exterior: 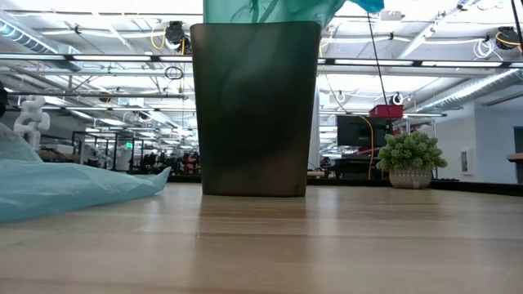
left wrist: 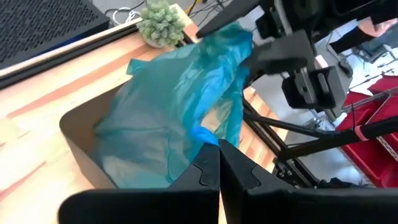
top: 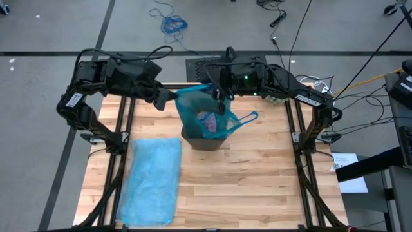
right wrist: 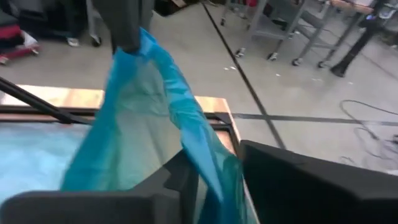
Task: Place trash/remove bag and relplace
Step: Remove the trash bag from the trash bin
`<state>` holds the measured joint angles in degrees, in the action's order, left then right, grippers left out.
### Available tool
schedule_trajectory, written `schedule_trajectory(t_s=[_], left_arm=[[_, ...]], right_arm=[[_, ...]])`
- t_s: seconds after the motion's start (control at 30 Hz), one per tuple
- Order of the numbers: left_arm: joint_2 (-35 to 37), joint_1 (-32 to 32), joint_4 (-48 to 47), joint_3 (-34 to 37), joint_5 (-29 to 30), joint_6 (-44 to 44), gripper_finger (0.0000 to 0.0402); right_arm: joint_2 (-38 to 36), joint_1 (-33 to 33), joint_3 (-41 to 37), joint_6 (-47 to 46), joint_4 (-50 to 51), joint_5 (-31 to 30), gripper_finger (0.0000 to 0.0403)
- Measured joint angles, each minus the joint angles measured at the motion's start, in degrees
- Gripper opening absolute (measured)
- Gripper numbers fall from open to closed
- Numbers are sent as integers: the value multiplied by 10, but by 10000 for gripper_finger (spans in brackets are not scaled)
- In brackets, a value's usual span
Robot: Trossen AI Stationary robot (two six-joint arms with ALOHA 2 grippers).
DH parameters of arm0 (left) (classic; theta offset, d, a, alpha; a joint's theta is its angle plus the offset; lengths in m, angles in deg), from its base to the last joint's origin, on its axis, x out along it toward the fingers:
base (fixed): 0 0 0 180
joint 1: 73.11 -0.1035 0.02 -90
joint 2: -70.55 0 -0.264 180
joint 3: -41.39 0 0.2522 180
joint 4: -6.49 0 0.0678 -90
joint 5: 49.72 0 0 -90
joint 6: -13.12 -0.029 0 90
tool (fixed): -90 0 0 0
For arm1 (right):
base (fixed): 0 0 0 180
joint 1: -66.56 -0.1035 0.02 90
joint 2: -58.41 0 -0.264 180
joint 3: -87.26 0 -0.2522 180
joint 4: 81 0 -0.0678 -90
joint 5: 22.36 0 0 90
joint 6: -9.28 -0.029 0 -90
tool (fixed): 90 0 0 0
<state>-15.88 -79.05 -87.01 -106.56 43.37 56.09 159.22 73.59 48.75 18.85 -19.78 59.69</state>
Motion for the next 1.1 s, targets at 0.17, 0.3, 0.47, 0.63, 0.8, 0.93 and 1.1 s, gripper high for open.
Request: schedule_trajectory(t_s=[0.17,0.3,0.47,0.63,0.8,0.93,1.1], left_arm=[[0,0,4,0,-1,-4,0],[3,0,4,0,-2,-14,0],[0,0,1,0,-31,-18,2],[-15,0,-4,0,-64,-15,27],[-16,0,-3,0,-64,-14,46],[-12,0,-1,0,-65,-13,46],[-8,0,3,0,-88,-13,46]], right_arm=[[0,-1,0,-18,-21,37,150],[0,-4,0,-25,-33,38,169],[0,-4,0,-29,-32,38,175],[0,-4,0,-29,-32,38,174],[0,-4,0,-29,-28,38,174],[0,-4,0,-29,-26,38,174],[0,-4,0,-29,-22,38,174]])
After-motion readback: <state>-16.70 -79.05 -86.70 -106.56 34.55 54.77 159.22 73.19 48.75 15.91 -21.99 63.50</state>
